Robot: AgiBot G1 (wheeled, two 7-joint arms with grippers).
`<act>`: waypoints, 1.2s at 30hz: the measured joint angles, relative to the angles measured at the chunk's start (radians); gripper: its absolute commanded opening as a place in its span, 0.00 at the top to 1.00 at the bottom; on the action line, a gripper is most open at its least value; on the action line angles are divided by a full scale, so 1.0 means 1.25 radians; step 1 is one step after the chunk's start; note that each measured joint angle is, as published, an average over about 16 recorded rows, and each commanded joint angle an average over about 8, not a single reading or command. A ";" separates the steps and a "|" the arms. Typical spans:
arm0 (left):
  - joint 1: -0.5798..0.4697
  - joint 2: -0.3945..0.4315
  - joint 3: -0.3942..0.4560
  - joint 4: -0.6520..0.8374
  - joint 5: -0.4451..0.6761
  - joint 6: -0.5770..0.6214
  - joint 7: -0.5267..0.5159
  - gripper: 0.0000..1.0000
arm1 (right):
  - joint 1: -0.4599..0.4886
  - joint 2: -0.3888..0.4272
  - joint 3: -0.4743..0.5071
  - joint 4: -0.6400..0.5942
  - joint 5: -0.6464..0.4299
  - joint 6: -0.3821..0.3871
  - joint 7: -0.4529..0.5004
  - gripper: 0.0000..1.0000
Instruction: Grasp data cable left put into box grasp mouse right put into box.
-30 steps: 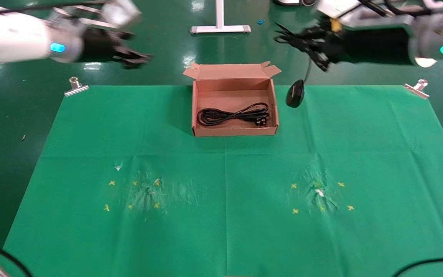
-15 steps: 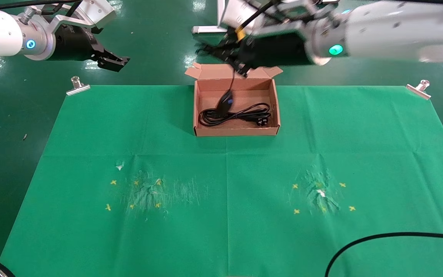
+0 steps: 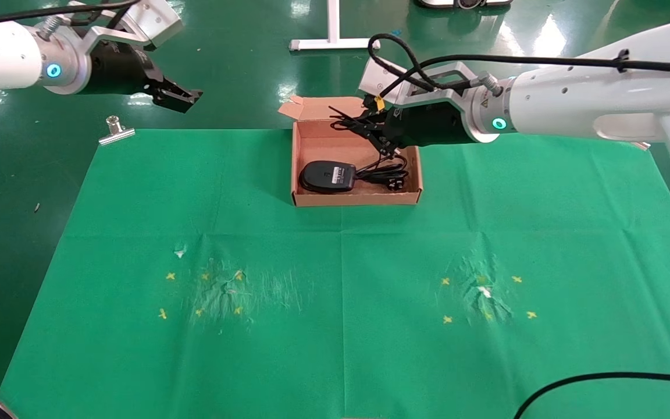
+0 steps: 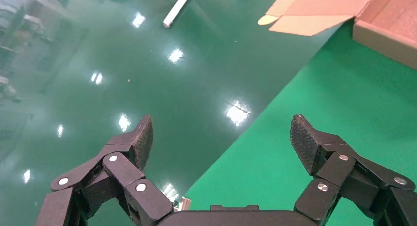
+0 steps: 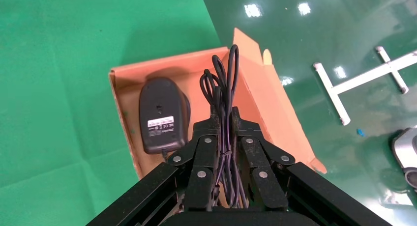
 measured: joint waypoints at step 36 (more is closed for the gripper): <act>0.000 0.003 -0.001 0.001 -0.001 0.000 0.003 0.00 | -0.224 0.227 0.122 0.247 0.350 -0.171 0.028 0.00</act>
